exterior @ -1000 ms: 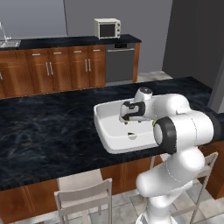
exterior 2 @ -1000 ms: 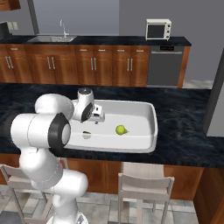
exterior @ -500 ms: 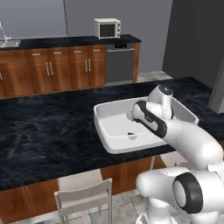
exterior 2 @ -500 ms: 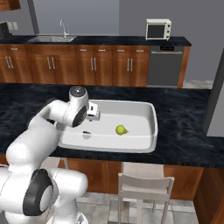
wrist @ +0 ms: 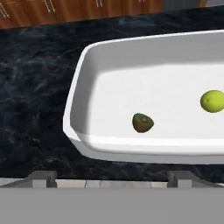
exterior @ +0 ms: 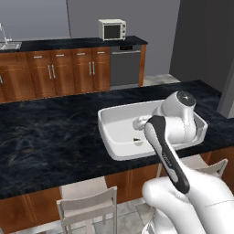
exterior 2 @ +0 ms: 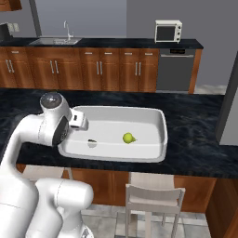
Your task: Place the cold items (kiwi and pear) from the fridge in one tupperware on the dining counter. Place the warm items (hot dog and kebab skewer) in the stove area in another tupperware.
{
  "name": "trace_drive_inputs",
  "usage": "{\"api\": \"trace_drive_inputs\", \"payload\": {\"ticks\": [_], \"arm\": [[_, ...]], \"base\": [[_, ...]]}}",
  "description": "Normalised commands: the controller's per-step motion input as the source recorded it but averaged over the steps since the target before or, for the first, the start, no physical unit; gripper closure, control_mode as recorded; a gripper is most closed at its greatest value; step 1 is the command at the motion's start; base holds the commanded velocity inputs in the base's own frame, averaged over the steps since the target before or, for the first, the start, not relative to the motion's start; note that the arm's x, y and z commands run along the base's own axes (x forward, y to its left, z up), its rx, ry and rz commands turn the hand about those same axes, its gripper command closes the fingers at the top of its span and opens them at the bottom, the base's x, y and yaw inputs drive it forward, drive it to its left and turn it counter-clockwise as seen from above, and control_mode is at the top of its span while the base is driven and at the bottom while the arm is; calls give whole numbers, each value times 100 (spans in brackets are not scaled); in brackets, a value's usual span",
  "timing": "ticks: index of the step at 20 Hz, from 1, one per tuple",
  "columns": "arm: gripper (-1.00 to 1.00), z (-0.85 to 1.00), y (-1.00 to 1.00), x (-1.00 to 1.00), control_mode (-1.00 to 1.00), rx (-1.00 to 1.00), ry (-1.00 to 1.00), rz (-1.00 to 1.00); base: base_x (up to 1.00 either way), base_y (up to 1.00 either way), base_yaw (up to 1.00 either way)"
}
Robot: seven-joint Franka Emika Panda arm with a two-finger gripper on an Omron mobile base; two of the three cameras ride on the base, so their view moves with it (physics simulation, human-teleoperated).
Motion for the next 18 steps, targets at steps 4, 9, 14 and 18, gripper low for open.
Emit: {"api": "trace_drive_inputs", "payload": {"ticks": [4, 9, 14, 18], "arm": [[-100, 83, 20, -91, -100, 0, -8, 0], [-100, 76, 0, -90, -100, 0, -20, 0], [-100, 54, -4, -93, -100, 0, -8, 0], [-100, 16, -10, -80, -100, 0, 0, -6]], "base": [[0, 0, 0], [0, 0, 0], [0, 0, 0], [0, 0, 0]]}}
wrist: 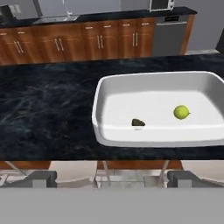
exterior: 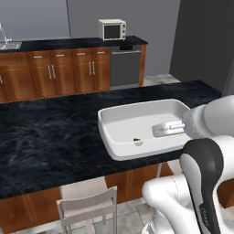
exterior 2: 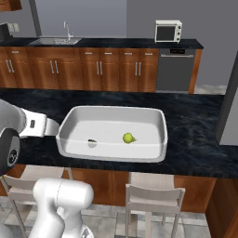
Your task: Place the cold items (kiwi and pear) from the fridge in one tupperware on the dining counter. Place the warm items (hot dog and kebab skewer) in the stove area in another tupperware.
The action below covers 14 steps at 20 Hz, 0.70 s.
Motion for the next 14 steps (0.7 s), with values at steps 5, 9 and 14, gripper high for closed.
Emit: {"api": "trace_drive_inputs", "payload": {"ticks": [5, 9, 14], "arm": [[-100, -11, -17, -30, -100, 0, 1, -12], [-100, -6, 0, -5, -100, 0, 0, 0], [-100, -2, 0, -11, 100, 0, -2, 0]], "base": [[0, 0, 0], [0, 0, 0], [-78, 33, 2]]}}
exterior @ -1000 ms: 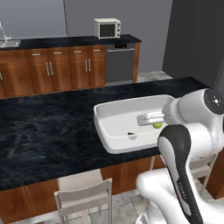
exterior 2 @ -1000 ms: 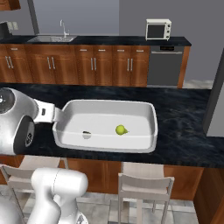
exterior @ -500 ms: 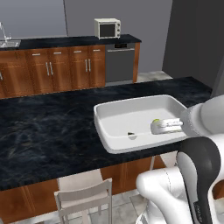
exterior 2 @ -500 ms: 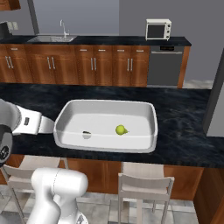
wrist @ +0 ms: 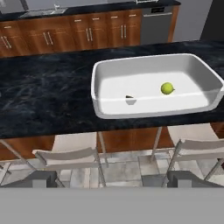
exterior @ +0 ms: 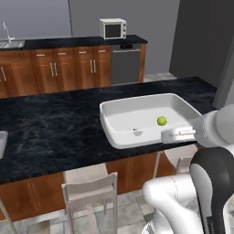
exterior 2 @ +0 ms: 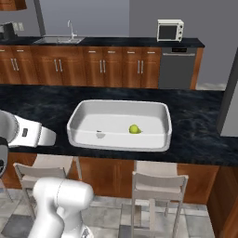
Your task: Place the cold items (kiwi and pear) from the fridge in one tupperware on the dining counter. Place the warm items (hot dog and kebab skewer) in the stove area in another tupperware.
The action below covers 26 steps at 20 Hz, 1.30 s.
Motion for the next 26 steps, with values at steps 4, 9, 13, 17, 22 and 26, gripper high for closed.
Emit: {"api": "trace_drive_inputs", "payload": {"ticks": [4, 9, 13, 17, 22, 26], "arm": [[-100, 0, 0, 0, 100, 0, 0, 0], [-100, 0, 0, 0, 100, 0, 0, 0], [-100, 0, 0, 0, 100, 0, 0, 0], [-100, 0, 0, 0, 100, 0, 0, 0], [-100, 0, 0, 0, 100, 0, 0, 0], [-100, 0, 0, 0, 100, 0, 0, 0]], "base": [[-83, 96, 10], [-57, 100, 13], [-31, 100, 9], [-23, 100, 5], [-22, 100, 3], [-20, 100, 2]]}}
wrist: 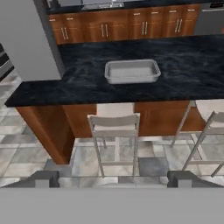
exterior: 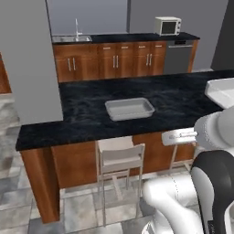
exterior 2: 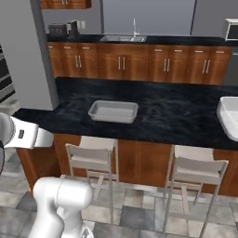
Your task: Place the cold items (kiwi and pear) from the fridge in one tupperware on the dining counter. Place the warm items (hot dog and kebab skewer) in the stove area in another tupperware.
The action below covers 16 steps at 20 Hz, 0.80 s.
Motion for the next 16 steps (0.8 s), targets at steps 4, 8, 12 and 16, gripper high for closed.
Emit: {"api": "trace_drive_inputs", "payload": {"ticks": [4, 8, 12, 16], "arm": [[-100, 0, 0, 0, 100, 0, 0, 0], [-100, 0, 0, 0, 100, 0, 0, 0], [-100, 0, 0, 0, 100, 0, 0, 0], [-100, 0, 0, 0, 100, 0, 0, 0]], "base": [[-12, 100, 1], [-4, 100, 1], [0, 100, 0], [0, 100, 0]]}}
